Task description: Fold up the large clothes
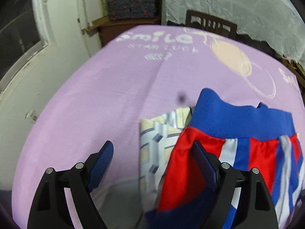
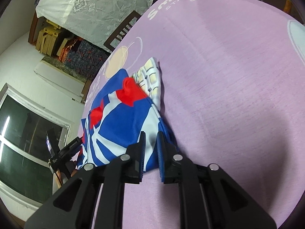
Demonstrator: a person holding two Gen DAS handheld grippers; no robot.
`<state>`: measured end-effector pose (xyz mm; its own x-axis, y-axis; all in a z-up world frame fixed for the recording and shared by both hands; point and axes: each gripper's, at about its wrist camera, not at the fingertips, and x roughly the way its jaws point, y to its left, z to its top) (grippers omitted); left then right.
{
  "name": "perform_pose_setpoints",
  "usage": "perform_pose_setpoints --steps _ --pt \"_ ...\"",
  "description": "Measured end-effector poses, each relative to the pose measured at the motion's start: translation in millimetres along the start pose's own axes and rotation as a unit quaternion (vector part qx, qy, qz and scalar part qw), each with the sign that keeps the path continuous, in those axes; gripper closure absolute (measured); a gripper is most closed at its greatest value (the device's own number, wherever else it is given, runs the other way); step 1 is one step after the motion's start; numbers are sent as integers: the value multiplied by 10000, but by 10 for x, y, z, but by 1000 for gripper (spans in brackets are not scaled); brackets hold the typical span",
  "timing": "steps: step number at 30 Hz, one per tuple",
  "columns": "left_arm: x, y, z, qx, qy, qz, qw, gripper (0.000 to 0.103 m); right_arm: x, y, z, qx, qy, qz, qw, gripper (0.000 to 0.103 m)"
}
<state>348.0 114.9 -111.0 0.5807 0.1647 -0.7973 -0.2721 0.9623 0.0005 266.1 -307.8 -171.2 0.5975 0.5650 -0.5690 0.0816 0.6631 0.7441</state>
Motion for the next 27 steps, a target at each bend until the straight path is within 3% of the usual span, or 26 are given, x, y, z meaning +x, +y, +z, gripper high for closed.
perform_pose_setpoints --steps 4,7,10,16,19,24,27 --pt "-459 -137 -44 29 -353 -839 9958 20 -65 -22 9 106 -117 53 9999 88" --pt "-630 -433 -80 361 -453 -1181 9913 20 -81 -6 -1 98 -156 83 9998 83" --pt "-616 -699 -122 562 -304 -1415 9879 20 -95 -7 -14 93 -169 82 9998 82" --pt "-238 -937 -293 563 229 -1362 9888 17 -117 -8 -33 121 -171 98 9997 80" --pt "-161 -1084 -433 990 -96 -776 9920 6 -121 10 -32 80 -165 109 9998 76" --pt "-135 -1011 -433 807 -16 -857 9930 3 -137 24 -44 50 -207 109 9997 76" --pt "-135 -1030 -428 796 -38 -852 9932 3 -177 53 -78 6 -326 91 9994 69"
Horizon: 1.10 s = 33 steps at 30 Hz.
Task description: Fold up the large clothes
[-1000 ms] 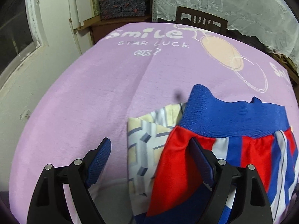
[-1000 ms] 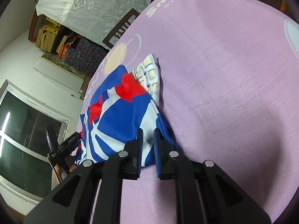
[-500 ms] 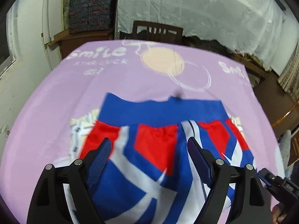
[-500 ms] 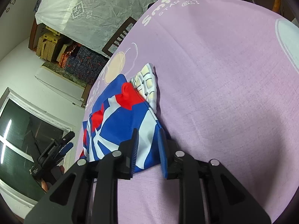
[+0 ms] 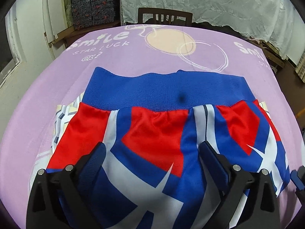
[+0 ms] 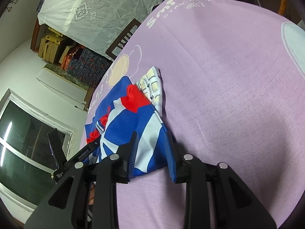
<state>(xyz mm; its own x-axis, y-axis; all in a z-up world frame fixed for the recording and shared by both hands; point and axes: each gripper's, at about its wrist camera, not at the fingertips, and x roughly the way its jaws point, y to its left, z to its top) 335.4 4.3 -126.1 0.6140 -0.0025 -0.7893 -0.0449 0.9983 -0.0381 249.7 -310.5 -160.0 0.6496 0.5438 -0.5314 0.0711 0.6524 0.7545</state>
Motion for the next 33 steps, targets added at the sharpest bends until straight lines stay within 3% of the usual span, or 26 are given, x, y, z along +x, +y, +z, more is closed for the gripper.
perform_pose_setpoints --steps 8,12,15,23,27,31,33 --pt "-192 -14 -83 119 159 -224 9996 6 -120 16 -332 321 33 343 9989 63" --pt "-312 -94 -272 385 173 -219 9989 5 -54 66 -394 345 122 231 9991 62" --pt "-260 -71 -294 323 239 -241 9989 3 1 31 -402 595 123 152 9980 51" --pt "-234 -80 -320 277 240 -259 9990 3 171 6 -248 1007 -432 -537 9925 51" --pt "-207 -70 -298 268 247 -284 9989 3 370 127 -102 702 -633 -887 9916 51" --pt "-196 -84 -286 236 243 -261 9991 3 416 171 -219 710 -285 -541 9956 56" --pt "-199 -86 -287 235 233 -255 9991 3 430 207 -260 576 -373 -618 9957 58"
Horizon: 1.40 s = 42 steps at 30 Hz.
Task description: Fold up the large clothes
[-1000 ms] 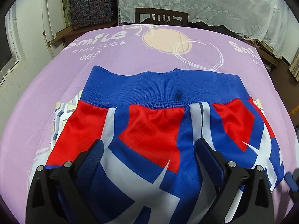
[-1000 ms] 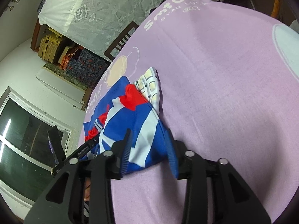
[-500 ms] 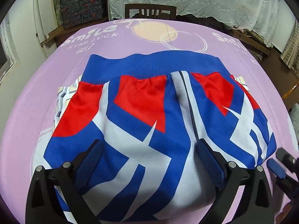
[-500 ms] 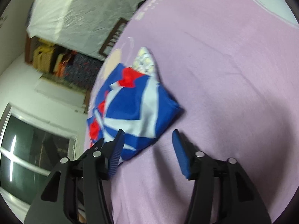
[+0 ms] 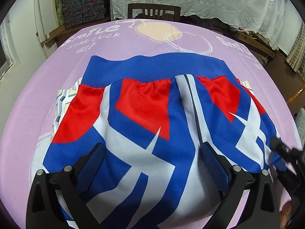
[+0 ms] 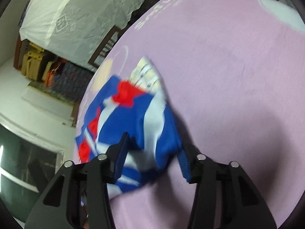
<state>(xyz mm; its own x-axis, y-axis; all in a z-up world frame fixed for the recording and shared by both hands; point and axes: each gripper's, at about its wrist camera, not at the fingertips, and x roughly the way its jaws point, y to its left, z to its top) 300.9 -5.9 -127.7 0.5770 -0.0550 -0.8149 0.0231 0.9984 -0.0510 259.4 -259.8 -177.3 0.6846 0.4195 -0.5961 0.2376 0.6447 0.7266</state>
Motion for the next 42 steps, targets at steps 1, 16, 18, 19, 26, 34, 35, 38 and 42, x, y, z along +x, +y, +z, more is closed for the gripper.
perform_pose_setpoints --steps 1,16,18,19,26,34,35,38,42 --pt "-2 2 -2 -2 -1 -5 10000 3 33 -4 34 34 -77 -5 10000 60" --pt "13 8 36 -53 30 64 10000 3 -209 853 63 -984 -642 620 9911 87" --pt "21 3 39 -36 19 95 9999 3 -255 982 -39 -1210 -682 664 9881 87" --pt "26 -4 38 -17 6 125 9999 3 -272 1028 -99 -1352 -740 629 9861 87" --pt "-43 111 135 -156 210 -237 9994 4 -319 980 -189 -1381 -743 678 9853 87" --pt "84 437 695 -552 246 -209 9980 8 -285 725 -47 -1090 -607 742 9894 87" --pt "161 444 729 -570 316 -181 9977 12 -281 711 -45 -1082 -598 757 9894 87" --pt "327 395 742 -467 376 -151 9981 11 -260 743 -19 -1170 -593 772 9883 87" --pt "429 343 753 -361 299 -12 9989 3 -247 816 -22 -1323 -596 837 9859 87"
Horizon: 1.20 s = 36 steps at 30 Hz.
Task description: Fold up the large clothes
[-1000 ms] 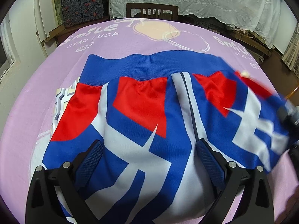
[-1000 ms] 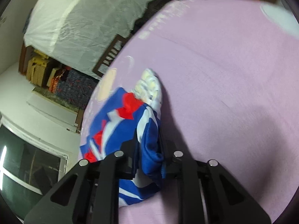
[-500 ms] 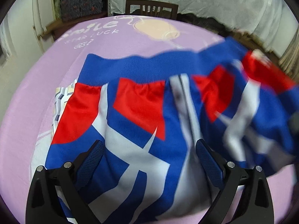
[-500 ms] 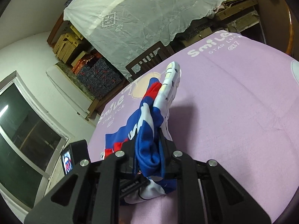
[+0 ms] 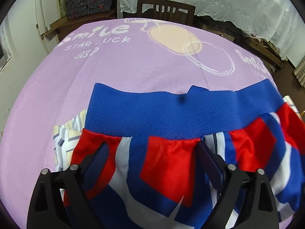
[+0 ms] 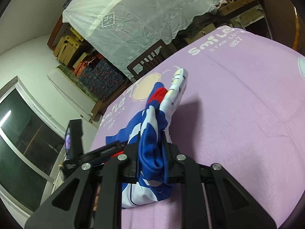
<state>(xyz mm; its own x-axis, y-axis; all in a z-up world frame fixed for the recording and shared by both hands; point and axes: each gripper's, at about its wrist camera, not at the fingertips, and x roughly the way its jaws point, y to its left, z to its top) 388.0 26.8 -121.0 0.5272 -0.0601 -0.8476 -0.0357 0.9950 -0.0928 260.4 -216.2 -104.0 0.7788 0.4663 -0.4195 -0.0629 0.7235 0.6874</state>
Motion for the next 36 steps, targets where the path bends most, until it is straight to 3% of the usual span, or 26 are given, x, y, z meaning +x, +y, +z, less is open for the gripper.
perform_pose_setpoints --steps 10,16,20,24,27,30,33,34,36 --pt "46 37 -30 -24 -180 -51 9998 3 29 434 -146 -814 -88 56 9966 87" --pt "-110 231 40 -45 114 -294 9995 4 41 562 -182 -1112 -74 -62 9937 87" --pt "-629 283 158 -50 -164 -902 9958 4 51 615 -220 -1315 -94 -42 9913 87" --pt "-1125 -195 300 685 -344 -1241 9893 4 52 612 -248 -1373 -123 57 9904 87" --pt "-1264 -738 327 1342 -159 -1555 9785 3 32 594 -281 -1467 -149 73 9890 87" --pt "-1141 -1181 328 1774 80 -1198 9768 3 13 584 -326 -1643 -193 78 9862 87" --pt "-860 -1318 382 1705 453 -973 9795 5 1 566 -342 -1704 -194 110 9851 87" --pt "-767 -1339 386 1698 532 -892 9800 10 -4 552 -345 -1733 -185 125 9846 87" --pt "-641 -1331 385 1675 692 -893 9794 52 -5 531 -346 -1758 -173 136 9842 87"
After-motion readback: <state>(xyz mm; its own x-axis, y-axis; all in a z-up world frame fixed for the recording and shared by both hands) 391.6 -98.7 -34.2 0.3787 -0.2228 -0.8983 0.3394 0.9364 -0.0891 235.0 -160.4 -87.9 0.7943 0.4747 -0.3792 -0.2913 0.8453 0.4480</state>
